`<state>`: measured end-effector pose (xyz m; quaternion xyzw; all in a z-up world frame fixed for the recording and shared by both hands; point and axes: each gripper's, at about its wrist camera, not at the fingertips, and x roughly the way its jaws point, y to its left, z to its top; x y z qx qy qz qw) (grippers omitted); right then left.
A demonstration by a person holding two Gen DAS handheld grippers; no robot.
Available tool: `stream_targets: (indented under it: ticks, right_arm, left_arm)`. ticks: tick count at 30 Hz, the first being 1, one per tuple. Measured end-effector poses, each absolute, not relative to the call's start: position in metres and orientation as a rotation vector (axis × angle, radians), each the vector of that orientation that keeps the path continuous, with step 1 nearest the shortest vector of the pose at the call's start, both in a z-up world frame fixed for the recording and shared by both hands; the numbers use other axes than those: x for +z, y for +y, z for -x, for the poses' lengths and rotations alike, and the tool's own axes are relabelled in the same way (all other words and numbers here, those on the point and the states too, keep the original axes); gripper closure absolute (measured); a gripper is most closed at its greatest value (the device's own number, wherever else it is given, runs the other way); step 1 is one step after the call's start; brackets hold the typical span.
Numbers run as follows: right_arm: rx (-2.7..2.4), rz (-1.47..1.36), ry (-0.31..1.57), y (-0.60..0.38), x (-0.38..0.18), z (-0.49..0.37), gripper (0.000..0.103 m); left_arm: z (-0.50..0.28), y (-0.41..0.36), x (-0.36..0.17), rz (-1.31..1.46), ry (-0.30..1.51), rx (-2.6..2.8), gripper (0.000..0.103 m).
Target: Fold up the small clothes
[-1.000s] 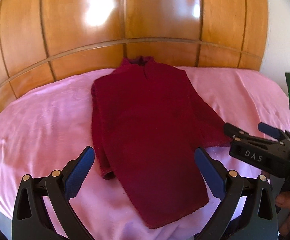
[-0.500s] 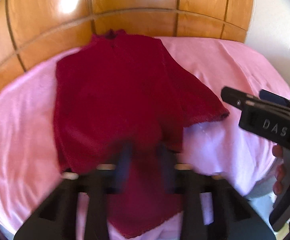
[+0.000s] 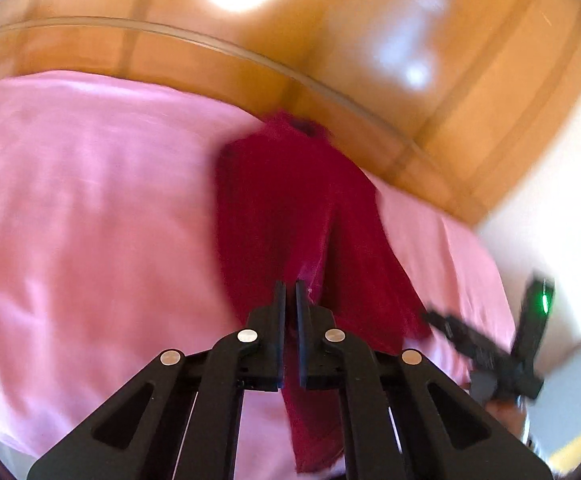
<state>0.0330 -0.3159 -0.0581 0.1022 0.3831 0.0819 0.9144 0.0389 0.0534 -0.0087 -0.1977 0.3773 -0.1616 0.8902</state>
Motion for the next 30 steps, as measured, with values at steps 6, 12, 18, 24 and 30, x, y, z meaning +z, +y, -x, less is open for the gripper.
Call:
stream_targets:
  ticks: [6, 12, 18, 24, 30]
  right_arm:
    - [0.31, -0.139, 0.823, -0.266, -0.057, -0.057, 0.002]
    - [0.37, -0.001, 0.902, -0.219, -0.082, -0.081, 0.033]
    - [0.365, -0.052, 0.911, -0.239, -0.081, -0.087, 0.086]
    - [0.369, -0.237, 0.887, -0.319, -0.051, -0.087, 0.094]
    - [0.116, -0.241, 0.875, -0.403, -0.05, -0.115, 0.096]
  left_arm:
    - [-0.098, 0.153, 0.0, 0.432, 0.715, -0.023, 0.1]
    - [-0.141, 0.234, -0.013, 0.562, 0.736, 0.318, 0.094]
    - [-0.117, 0.21, -0.016, 0.598, 0.703, 0.19, 0.034]
    - [-0.103, 0.128, -0.044, 0.539, 0.847, -0.146, 0.034]
    - [-0.104, 0.065, -0.068, 0.534, 0.955, -0.327, 0.034]
